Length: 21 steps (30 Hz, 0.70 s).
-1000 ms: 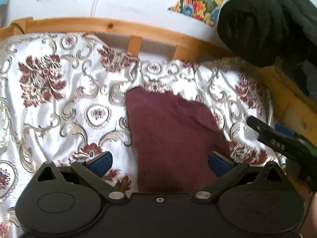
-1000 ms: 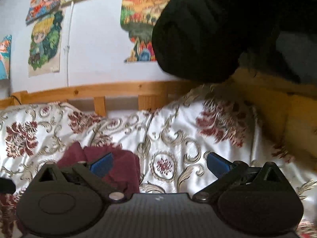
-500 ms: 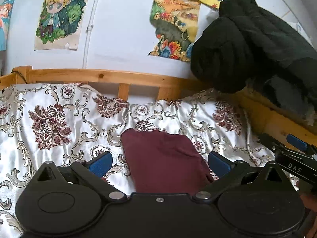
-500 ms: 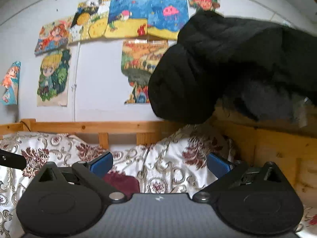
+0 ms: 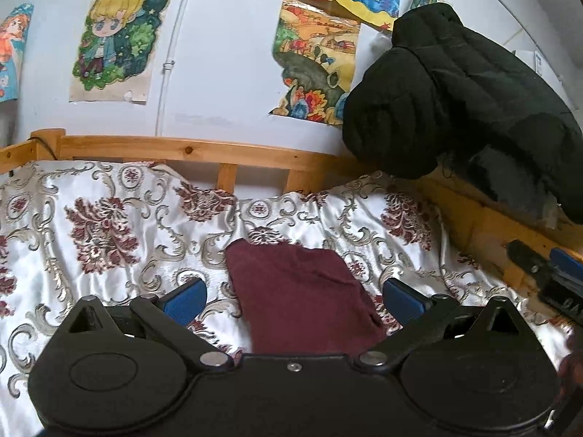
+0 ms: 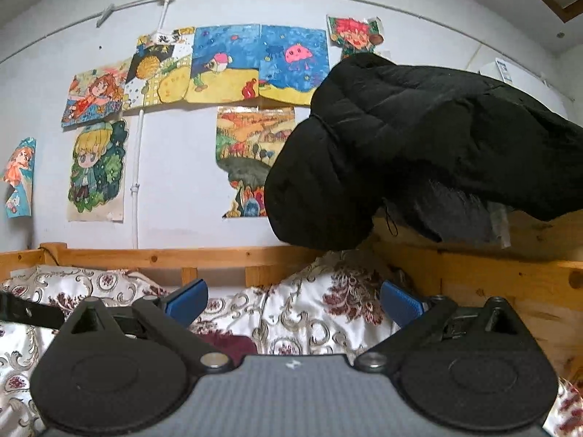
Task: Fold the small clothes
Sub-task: 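Release the folded shirt with both tools and pull them back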
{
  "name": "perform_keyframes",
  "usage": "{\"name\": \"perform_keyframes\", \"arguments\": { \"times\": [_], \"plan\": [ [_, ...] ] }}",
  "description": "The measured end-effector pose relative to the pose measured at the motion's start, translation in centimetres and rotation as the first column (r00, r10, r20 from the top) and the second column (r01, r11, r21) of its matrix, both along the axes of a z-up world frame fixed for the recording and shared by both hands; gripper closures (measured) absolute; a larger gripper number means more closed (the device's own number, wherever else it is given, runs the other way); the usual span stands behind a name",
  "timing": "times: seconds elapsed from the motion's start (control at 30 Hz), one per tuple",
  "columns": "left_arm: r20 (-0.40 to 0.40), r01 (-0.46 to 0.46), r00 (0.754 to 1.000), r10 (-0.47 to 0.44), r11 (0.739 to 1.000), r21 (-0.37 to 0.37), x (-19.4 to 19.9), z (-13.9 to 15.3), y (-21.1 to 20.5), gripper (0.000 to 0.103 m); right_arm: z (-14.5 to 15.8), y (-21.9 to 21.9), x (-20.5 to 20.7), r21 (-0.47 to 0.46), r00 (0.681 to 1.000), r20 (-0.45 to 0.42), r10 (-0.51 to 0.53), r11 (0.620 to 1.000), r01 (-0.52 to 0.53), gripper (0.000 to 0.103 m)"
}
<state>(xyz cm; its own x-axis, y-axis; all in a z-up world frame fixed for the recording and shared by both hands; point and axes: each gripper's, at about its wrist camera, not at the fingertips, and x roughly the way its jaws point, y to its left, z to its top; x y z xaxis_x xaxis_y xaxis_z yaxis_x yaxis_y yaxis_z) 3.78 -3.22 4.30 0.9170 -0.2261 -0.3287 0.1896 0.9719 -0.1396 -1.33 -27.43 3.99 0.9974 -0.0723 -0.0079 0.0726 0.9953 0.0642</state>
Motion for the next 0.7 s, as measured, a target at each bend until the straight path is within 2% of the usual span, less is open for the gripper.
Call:
{"name": "perform_keyframes", "arguments": {
  "times": [0.13, 0.23, 0.33, 0.43, 0.57, 0.7],
  "plan": [
    [0.01, 0.031, 0.999, -0.032, 0.997, 0.068, -0.9, -1.5, 0.0, 0.001, 0.1, 0.8, -0.8, -0.004, 0.992, -0.109, -0.061, 0.998, 0.061, 0.0],
    [-0.024, 0.077, 0.997, -0.075, 0.993, 0.094, -1.1, -2.8, 0.3, 0.001, -0.3, 1.2, -1.2, 0.003, 0.982, -0.177, -0.067, 0.998, 0.068, 0.0],
    [-0.084, 0.095, 0.992, -0.091, 0.994, 0.052, -0.6, -3.9, 1.0, 0.001, -0.7, 1.7, -1.7, -0.001, 0.973, -0.224, -0.058, 0.998, 0.059, 0.0],
    [-0.139, 0.075, 0.988, -0.073, 0.997, 0.012, 0.0, -4.9, 1.7, 0.001, -1.3, 2.4, -1.2, -0.022, 0.958, -0.283, -0.048, 0.999, 0.044, 0.0],
    [-0.199, 0.042, 0.979, -0.037, 0.999, 0.021, 0.9, -6.2, 2.2, 0.001, -2.2, 3.3, 0.3, -0.065, 0.932, -0.358, -0.05, 0.998, 0.028, 0.0],
    [-0.249, 0.027, 0.968, -0.021, 0.999, 0.022, 1.4, -7.4, 2.4, 0.001, -3.2, 3.9, 1.3, -0.062, 0.907, -0.42, -0.027, 0.998, 0.002, 0.0]
  ]
}}
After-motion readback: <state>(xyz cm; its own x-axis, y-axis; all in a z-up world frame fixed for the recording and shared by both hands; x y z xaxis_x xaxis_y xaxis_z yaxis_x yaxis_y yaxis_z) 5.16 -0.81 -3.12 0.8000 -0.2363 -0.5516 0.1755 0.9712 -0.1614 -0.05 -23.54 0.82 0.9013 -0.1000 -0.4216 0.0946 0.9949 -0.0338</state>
